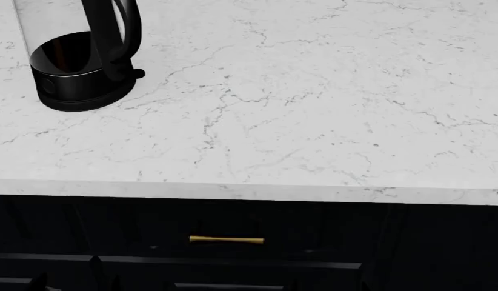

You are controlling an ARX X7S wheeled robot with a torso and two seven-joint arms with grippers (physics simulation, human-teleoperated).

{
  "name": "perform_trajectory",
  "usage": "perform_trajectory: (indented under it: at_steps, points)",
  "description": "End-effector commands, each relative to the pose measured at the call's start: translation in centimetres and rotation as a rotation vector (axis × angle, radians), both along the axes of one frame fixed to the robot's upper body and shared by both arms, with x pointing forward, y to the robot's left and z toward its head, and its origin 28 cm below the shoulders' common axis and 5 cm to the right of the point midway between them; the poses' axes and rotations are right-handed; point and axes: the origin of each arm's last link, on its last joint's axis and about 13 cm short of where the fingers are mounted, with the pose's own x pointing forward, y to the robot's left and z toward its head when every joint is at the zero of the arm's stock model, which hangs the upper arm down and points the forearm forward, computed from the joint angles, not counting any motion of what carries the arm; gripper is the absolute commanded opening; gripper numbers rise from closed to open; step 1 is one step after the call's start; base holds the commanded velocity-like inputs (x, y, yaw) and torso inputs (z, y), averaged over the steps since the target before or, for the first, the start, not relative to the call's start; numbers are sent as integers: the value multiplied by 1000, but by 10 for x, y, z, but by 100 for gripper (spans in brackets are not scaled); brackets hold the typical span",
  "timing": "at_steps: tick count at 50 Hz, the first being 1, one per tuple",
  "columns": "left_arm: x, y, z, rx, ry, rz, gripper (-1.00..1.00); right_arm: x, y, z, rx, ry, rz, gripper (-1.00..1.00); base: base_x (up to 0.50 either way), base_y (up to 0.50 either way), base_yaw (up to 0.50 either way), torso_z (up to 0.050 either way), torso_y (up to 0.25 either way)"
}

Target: Press the button to open the lid of the electric kettle.

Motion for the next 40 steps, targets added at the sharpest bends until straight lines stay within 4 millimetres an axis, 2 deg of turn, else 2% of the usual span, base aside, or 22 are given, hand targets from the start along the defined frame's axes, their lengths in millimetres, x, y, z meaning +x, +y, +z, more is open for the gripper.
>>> perform_trajectory:
  at_steps: [1,8,9,15,16,18,19,22,26,30,34,36,40]
  points:
    - [0,0,0,0,0,0,100,0,0,0,0,0,0,100,0,0,0,0,0]
    - [-4,1,3,-33,-37,-61,100,0,-1,0,1,-1,-11,100,0,0,0,0,0]
    - [-6,3,5,-87,-55,-82,100,0,0,0,-4,-2,-11,100,0,0,0,45,0]
    - [-4,5,7,-90,-77,-75,100,-3,-2,6,3,-46,-36,100,0,0,0,50,0]
    - [-3,6,10,-79,-94,-61,100,-3,-2,12,22,-51,-34,100,0,0,0,50,0]
    - [-4,9,35,-74,-164,-59,100,-5,-4,40,13,-125,-23,100,0,0,0,50,0]
    - [-4,10,40,-60,-176,-54,100,-7,-4,47,-1,-141,-26,100,0,0,0,50,0]
    - [-1,14,67,-64,-234,-39,100,-11,-4,92,-13,-242,-24,100,0,0,0,50,0]
    - [3,20,117,-83,-350,-13,100,-11,-3,135,-10,-344,3,100,0,0,0,50,0]
    - [8,26,152,-74,-424,8,100,-10,-7,159,5,-398,1,100,0,0,0,50,0]
    - [22,34,176,-67,-474,50,100,-5,-11,184,-21,-428,22,100,0,0,0,50,0]
    - [26,38,178,-52,-491,55,100,-4,-13,188,-38,-430,27,100,0,0,0,50,0]
    - [25,52,176,-34,-516,83,100,-6,-19,183,-49,-410,3,100,0,0,0,50,0]
